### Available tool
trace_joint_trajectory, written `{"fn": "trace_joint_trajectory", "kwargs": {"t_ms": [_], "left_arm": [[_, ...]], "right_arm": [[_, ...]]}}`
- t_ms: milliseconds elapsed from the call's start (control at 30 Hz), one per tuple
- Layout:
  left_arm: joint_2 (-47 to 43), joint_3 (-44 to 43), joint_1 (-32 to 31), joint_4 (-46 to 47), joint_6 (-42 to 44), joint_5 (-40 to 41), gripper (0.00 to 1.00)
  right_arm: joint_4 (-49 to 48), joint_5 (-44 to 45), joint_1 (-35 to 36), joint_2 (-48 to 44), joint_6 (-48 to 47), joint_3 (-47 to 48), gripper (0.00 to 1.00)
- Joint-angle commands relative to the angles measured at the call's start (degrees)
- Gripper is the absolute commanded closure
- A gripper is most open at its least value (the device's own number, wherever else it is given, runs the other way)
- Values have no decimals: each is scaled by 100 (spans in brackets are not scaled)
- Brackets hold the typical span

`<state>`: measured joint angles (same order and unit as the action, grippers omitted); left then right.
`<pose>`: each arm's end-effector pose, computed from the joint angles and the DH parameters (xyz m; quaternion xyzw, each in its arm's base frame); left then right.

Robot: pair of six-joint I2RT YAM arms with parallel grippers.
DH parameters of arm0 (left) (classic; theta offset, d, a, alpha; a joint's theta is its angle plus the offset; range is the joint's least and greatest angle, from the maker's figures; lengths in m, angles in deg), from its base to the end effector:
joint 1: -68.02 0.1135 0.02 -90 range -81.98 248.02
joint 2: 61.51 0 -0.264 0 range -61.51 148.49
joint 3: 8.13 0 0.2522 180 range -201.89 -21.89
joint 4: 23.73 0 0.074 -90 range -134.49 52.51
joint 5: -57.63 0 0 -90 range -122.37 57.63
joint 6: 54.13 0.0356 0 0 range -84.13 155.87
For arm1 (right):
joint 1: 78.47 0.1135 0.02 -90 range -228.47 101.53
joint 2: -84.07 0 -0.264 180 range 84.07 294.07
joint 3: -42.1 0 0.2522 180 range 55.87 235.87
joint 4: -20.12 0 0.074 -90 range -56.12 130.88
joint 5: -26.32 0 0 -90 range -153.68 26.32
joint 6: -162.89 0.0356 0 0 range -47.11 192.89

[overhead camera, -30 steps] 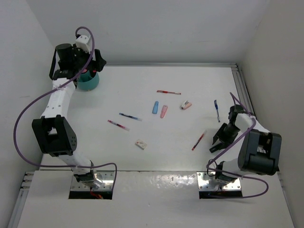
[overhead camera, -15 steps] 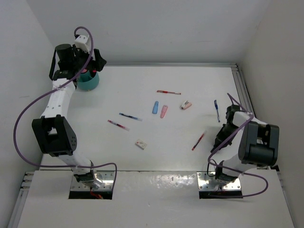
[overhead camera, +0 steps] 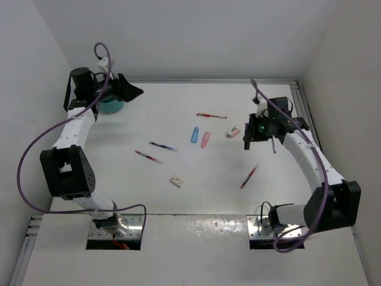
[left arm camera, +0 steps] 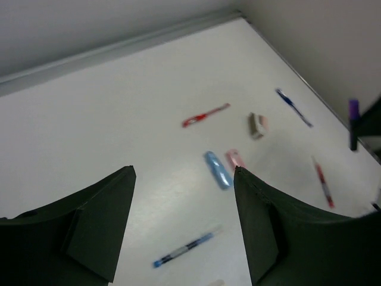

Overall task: Sort the stationery into containers
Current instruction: Grab a piece of stationery with the right arm, then pass the stationery from the right arm to the left

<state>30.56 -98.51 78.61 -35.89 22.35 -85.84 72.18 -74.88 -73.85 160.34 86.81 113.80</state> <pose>0.3729 0.0406 0.3471 0.1245 0.7455 -0.3681 0.5415 0.2672 0.0285 0.2589 0.0494 0.9525 0.1383 0.2670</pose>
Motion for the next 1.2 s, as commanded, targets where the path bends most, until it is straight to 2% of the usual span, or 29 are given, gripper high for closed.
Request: {"fn": "trace_joint_trajectory", "kwargs": {"t_ms": [0, 67, 133, 267, 333, 567, 700, 1167], "left_arm": [[-523, -2, -671, -535, 427, -1156, 28], [-585, 85, -995, -845, 605, -1323, 28], [-611, 287, -1330, -768, 291, -1472, 29], [-699, 753, -1954, 628, -1036, -1456, 30], [-717, 867, -2156, 858, -1458, -1342, 31], [-647, 885, -2377, 866, -2092, -797, 36], [-603, 894, -2456, 929, -2225, -744, 38], [-567, 912, -2755, 991, -2190, -542, 38]], "right_arm": [[-455, -743, 942, -218, -924, 718, 100], [-551, -822, 1582, -95, -1257, 1140, 100], [-631, -875, 1988, 19, -1539, 1413, 100], [-974, -656, 2806, 309, -1725, 1651, 100], [-1044, -244, 3095, 458, -1603, 1879, 100], [-1115, 1101, 3799, 872, -1435, 2301, 100], [-1132, 1366, 3871, 916, -1435, 2363, 100], [-851, 1331, 3888, 1144, -996, 2715, 100]]}}
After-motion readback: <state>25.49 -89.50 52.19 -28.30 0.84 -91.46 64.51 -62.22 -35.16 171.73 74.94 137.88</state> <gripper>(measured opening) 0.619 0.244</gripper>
